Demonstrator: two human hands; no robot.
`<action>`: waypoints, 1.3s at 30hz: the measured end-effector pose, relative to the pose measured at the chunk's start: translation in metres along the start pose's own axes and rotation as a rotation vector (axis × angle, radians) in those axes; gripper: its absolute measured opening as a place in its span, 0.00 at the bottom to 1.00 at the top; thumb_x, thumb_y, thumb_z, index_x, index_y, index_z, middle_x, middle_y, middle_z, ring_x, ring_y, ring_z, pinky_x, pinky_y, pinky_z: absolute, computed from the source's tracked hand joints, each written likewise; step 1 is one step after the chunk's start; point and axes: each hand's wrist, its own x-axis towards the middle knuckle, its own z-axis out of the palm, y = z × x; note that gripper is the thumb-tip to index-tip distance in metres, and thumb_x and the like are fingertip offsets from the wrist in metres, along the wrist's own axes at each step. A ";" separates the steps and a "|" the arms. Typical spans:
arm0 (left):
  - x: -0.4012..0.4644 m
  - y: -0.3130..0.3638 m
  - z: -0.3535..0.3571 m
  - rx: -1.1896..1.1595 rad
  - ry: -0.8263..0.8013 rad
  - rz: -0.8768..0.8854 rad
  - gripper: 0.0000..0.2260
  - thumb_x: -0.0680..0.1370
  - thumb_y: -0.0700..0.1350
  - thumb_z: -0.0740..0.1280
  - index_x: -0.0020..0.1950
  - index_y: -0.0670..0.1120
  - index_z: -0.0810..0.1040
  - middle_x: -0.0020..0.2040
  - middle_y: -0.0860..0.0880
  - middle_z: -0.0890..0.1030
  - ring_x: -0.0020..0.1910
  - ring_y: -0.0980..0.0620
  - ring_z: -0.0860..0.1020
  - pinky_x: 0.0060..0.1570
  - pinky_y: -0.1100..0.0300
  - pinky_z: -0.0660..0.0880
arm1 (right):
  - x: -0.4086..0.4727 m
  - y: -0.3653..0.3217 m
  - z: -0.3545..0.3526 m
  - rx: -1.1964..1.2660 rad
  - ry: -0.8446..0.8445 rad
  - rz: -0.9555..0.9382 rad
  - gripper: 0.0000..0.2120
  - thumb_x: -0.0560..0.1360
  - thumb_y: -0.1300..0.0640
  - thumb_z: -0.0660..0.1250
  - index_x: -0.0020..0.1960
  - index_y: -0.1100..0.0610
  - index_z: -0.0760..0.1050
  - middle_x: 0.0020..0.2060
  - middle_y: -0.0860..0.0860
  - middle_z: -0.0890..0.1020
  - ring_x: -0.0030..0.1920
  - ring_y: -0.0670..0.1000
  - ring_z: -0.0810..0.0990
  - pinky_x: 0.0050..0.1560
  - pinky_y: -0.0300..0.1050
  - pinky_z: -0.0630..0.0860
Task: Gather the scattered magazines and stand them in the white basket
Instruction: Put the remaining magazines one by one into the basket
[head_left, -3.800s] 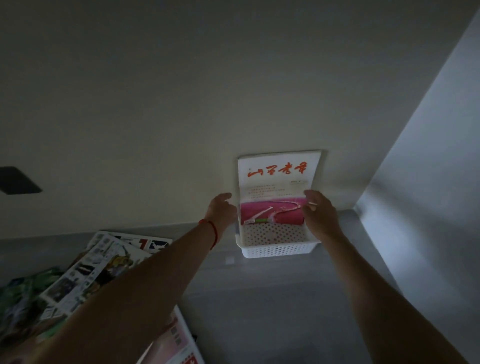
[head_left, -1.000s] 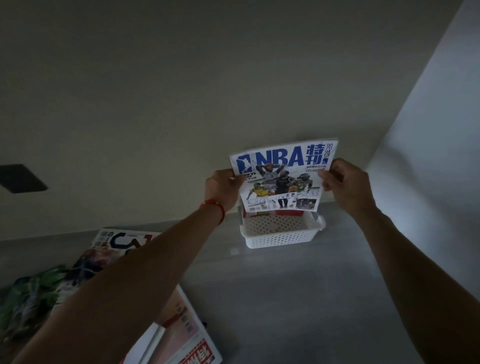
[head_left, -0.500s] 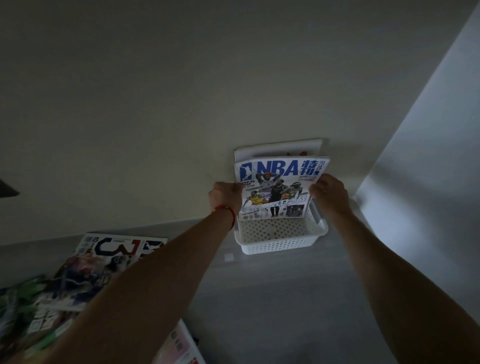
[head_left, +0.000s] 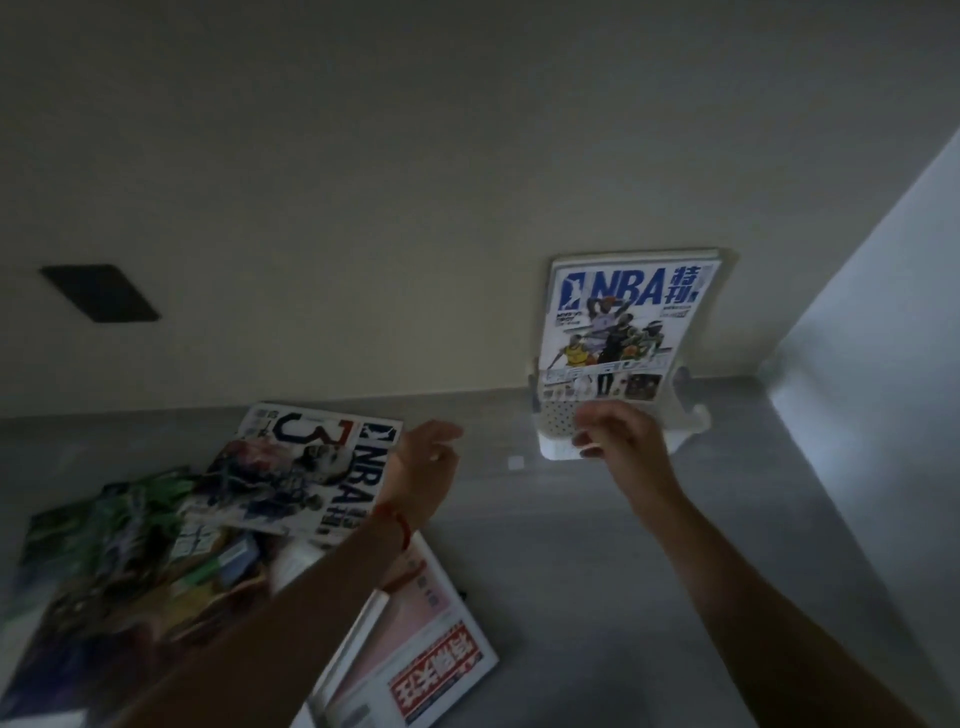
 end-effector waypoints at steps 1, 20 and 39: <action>-0.016 -0.021 -0.016 0.003 0.012 -0.041 0.16 0.74 0.32 0.63 0.50 0.51 0.81 0.50 0.51 0.82 0.48 0.52 0.81 0.45 0.66 0.76 | -0.013 0.008 0.018 -0.054 -0.056 0.012 0.08 0.78 0.66 0.66 0.45 0.57 0.82 0.41 0.54 0.86 0.38 0.54 0.85 0.40 0.48 0.82; -0.156 -0.241 -0.178 0.798 -0.318 -0.142 0.36 0.76 0.59 0.66 0.78 0.65 0.48 0.81 0.52 0.41 0.80 0.44 0.41 0.76 0.35 0.51 | -0.085 0.047 0.309 -0.472 -0.139 0.549 0.14 0.77 0.53 0.67 0.53 0.63 0.82 0.49 0.61 0.85 0.50 0.60 0.85 0.51 0.53 0.81; -0.068 -0.133 -0.212 0.463 -0.066 0.109 0.15 0.78 0.44 0.65 0.64 0.47 0.78 0.63 0.45 0.80 0.59 0.46 0.79 0.59 0.58 0.74 | -0.092 -0.005 0.278 0.077 -0.192 0.254 0.06 0.80 0.67 0.64 0.57 0.63 0.70 0.54 0.61 0.81 0.45 0.55 0.87 0.45 0.46 0.84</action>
